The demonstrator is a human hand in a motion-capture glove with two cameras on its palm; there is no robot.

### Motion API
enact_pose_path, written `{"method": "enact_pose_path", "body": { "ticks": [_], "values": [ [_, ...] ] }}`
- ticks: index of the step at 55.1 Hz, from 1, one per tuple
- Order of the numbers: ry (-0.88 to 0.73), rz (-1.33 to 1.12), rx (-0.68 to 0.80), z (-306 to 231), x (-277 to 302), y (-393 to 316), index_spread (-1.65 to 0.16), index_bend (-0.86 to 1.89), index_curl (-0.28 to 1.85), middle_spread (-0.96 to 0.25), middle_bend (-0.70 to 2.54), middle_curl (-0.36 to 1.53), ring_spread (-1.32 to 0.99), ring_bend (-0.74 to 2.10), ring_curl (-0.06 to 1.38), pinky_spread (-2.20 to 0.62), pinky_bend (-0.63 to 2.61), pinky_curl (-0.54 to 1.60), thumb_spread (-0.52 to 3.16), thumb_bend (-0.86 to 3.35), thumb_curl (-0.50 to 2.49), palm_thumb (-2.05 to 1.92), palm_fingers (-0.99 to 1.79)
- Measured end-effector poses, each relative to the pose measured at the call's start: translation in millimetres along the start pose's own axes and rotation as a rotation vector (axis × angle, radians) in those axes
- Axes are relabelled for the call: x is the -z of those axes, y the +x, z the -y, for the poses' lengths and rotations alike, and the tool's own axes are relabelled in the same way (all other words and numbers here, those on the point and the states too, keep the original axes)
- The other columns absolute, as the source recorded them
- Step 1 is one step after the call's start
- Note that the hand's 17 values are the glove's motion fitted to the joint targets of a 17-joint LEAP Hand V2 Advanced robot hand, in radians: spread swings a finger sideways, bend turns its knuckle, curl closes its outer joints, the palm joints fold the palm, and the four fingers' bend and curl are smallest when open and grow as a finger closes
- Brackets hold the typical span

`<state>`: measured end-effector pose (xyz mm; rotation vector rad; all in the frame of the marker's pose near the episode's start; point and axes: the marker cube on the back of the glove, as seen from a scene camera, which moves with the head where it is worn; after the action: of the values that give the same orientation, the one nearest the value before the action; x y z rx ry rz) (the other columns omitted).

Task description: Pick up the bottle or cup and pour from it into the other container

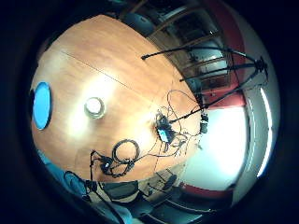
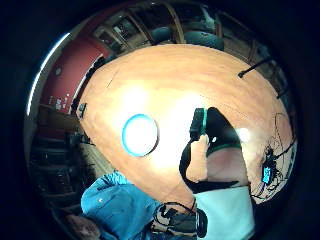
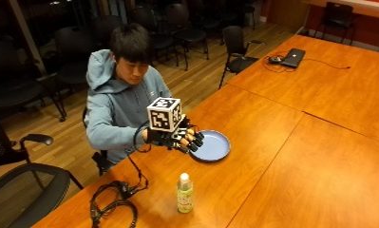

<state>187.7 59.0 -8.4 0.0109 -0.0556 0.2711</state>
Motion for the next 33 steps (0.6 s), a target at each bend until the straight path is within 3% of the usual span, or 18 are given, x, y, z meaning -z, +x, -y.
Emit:
{"method": "enact_pose_path", "body": {
  "ticks": [16,33],
  "values": [
    [0.132,0.222,-0.067,-47.2,-25.4,80.8,-0.37,0.09,0.24,0.01,0.21,0.29,0.07,0.40,0.29,0.22,0.51,0.26,1.09,-0.03,0.44,0.59,0.19],
    [0.232,0.590,-0.072,-83.8,-84.6,106.7,-0.38,0.10,0.19,0.00,0.23,0.32,0.07,0.43,0.29,0.23,0.59,0.28,1.01,-0.05,0.40,0.49,0.09]
  ]
}}
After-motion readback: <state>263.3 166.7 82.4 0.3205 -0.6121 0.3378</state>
